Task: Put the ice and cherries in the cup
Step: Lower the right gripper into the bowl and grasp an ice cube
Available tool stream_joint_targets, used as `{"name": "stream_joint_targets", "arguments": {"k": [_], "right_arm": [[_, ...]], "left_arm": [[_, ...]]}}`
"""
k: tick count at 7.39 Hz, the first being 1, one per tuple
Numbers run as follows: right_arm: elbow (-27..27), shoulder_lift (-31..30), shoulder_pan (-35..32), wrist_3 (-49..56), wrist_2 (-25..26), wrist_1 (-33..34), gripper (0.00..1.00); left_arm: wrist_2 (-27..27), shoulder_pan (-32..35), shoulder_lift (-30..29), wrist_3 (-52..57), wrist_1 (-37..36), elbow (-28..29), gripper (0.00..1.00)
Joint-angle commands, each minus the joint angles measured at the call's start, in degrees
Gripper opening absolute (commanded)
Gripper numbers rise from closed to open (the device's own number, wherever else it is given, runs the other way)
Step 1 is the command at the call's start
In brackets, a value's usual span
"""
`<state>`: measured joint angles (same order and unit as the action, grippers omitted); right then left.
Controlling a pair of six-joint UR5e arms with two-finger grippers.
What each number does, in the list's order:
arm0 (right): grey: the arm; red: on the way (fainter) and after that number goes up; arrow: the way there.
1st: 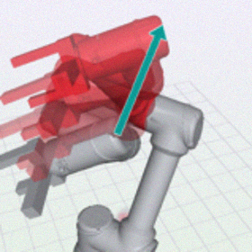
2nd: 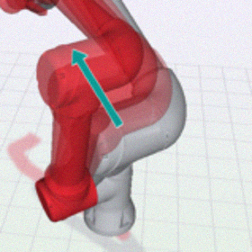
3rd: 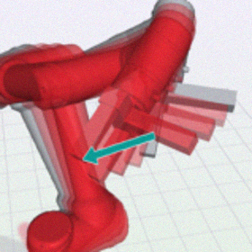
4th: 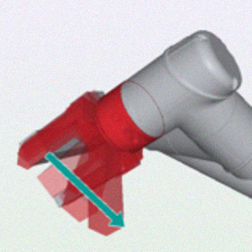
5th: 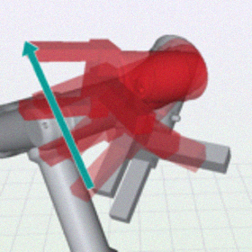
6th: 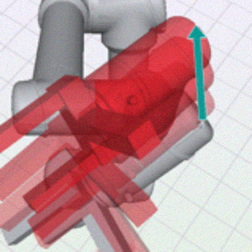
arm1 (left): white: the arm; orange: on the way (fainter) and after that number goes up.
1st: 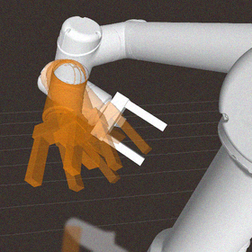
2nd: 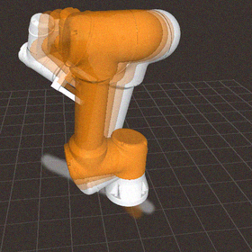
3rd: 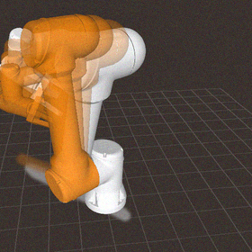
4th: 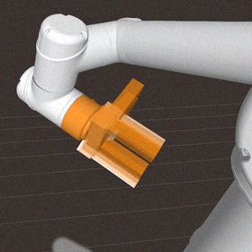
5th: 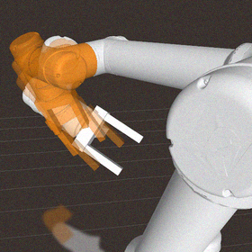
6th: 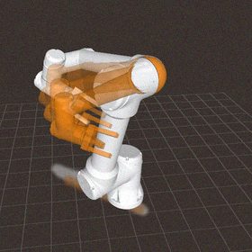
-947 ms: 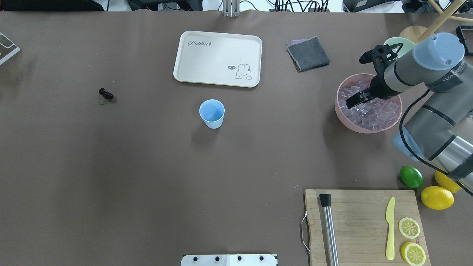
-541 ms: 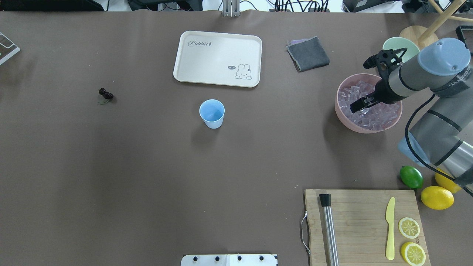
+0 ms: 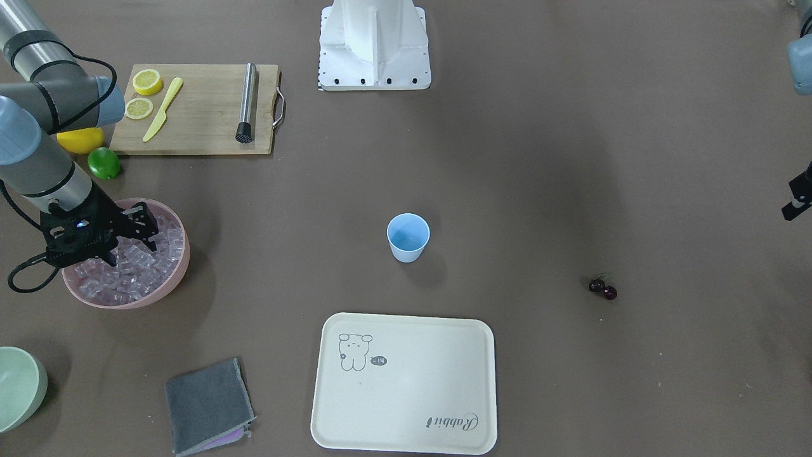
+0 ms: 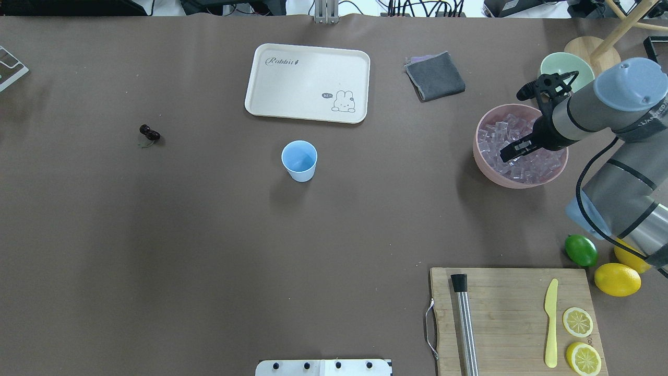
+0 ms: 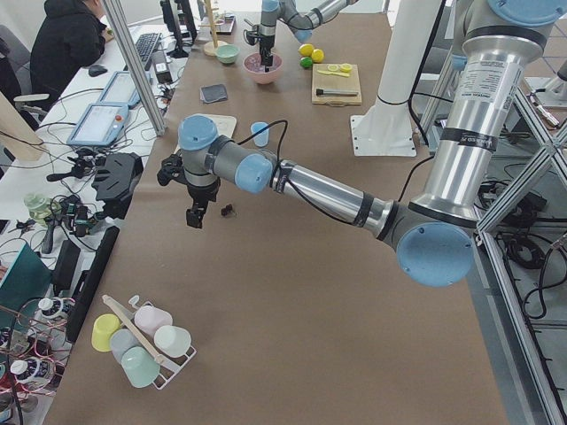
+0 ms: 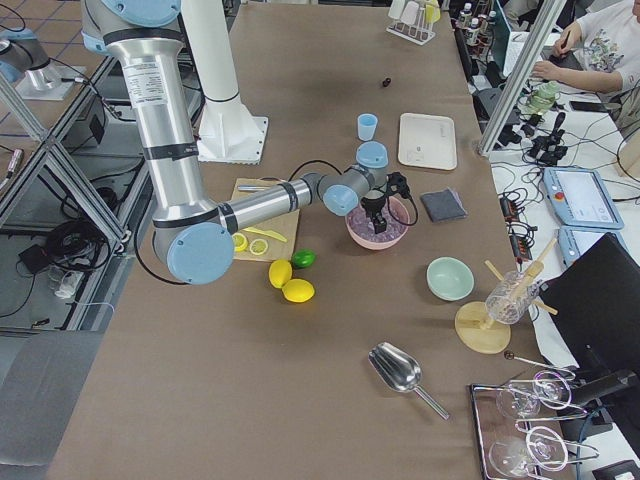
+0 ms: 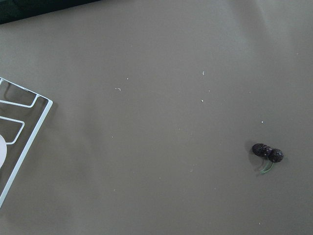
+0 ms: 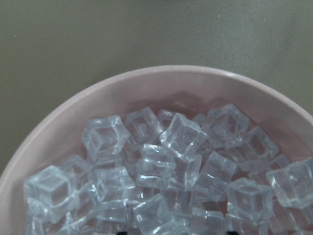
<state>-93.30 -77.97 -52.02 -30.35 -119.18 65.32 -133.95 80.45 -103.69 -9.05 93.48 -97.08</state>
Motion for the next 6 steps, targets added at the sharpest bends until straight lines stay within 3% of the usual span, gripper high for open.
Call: {"name": "stream_joint_targets", "arguments": {"k": [1,3,6], "right_arm": [[0.31,0.44,0.17,0.03,0.61,-0.02,0.38],[-0.48,0.62,0.17,-0.06,0.52,-0.02,0.14],[-1.35,0.45,0.08,-0.06,0.18,0.07,0.0]], "left_arm": [[0.0,-0.12,0.16,0.0,0.03,0.05,0.98],[0.0,-0.12,0.24,0.0,0.03,0.14,0.98],[0.0,-0.12,0.24,0.0,0.03,0.05,0.98]]}}
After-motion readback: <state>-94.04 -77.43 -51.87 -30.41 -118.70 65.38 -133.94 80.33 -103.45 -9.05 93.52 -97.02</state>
